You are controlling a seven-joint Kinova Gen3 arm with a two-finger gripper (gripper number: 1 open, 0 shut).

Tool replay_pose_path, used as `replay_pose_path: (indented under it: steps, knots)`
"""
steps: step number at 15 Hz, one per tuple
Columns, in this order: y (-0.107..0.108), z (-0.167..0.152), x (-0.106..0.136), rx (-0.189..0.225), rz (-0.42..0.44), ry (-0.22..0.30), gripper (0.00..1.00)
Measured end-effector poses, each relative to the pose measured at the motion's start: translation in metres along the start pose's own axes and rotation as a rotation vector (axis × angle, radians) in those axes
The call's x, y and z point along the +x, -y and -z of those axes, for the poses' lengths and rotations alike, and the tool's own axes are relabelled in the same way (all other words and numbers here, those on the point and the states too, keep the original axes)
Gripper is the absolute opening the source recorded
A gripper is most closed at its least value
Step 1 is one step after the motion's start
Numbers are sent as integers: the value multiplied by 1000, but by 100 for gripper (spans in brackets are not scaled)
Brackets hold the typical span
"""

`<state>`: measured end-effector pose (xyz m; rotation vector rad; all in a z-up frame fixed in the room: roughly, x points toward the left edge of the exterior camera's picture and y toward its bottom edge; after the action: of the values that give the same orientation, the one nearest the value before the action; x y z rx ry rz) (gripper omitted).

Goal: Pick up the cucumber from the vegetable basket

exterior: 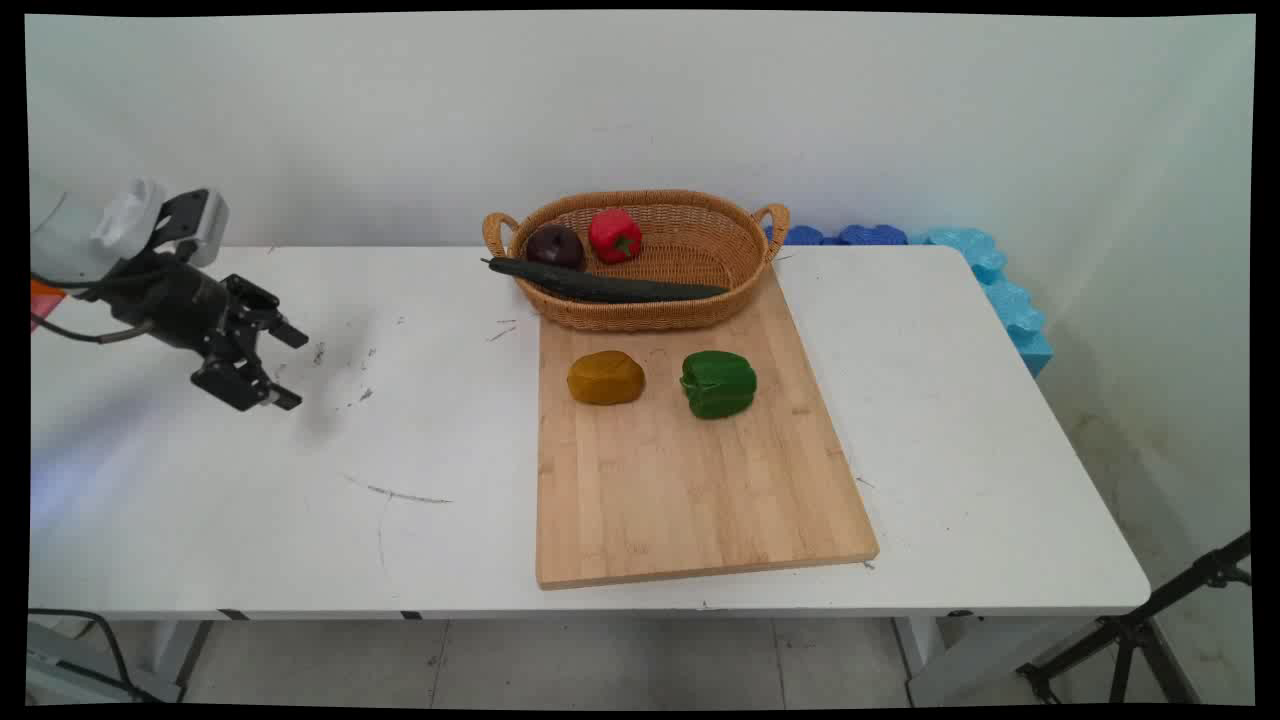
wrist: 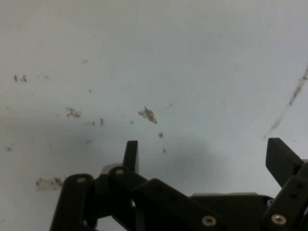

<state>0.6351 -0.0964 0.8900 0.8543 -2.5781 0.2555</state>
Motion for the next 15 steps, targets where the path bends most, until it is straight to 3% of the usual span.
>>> replay_pose_path:
  steps: [3, 8, 15]
  knots:
    - [5, -3, 15, 5, -7, -2, 100]
    - [18, -14, 61, 15, -44, -17, 100]
    - [43, -44, 152, 37, -160, -55, 100]
